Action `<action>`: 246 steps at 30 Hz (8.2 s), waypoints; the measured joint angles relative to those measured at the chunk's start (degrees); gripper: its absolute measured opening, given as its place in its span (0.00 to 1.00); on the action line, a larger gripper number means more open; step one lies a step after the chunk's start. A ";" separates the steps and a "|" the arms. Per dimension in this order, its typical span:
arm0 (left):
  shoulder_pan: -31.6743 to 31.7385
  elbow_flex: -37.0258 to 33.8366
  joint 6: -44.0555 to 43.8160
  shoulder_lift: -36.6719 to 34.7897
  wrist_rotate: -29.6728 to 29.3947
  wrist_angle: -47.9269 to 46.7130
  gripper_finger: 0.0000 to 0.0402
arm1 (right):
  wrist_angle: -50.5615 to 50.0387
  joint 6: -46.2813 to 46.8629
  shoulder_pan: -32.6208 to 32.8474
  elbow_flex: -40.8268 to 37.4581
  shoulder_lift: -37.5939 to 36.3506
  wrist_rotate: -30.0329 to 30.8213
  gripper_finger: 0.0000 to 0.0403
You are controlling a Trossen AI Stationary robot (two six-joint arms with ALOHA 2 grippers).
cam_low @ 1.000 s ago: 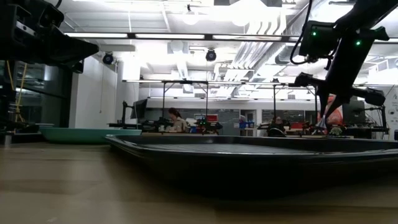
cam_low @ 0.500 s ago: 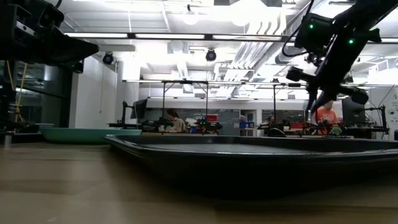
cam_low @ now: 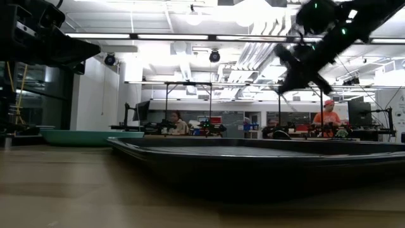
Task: Pick and place plate/cup/fork/spoon on tray
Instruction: Put the blue fork on the left of the black serving tray, then put the orange spoon on the black serving tray to the right of the blue fork
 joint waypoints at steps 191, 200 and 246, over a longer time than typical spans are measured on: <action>0.02 -0.02 -0.01 -0.02 -0.02 0.00 0.00 | -15.14 64.96 -21.95 16.37 40.08 -2.95 0.28; 0.02 0.00 -0.01 -0.02 0.00 0.00 0.00 | -16.28 54.91 -21.93 16.03 38.42 -2.58 0.05; 0.01 -0.01 0.00 0.00 -0.02 -0.01 0.00 | -42.93 -16.82 19.61 41.18 12.95 0.49 0.00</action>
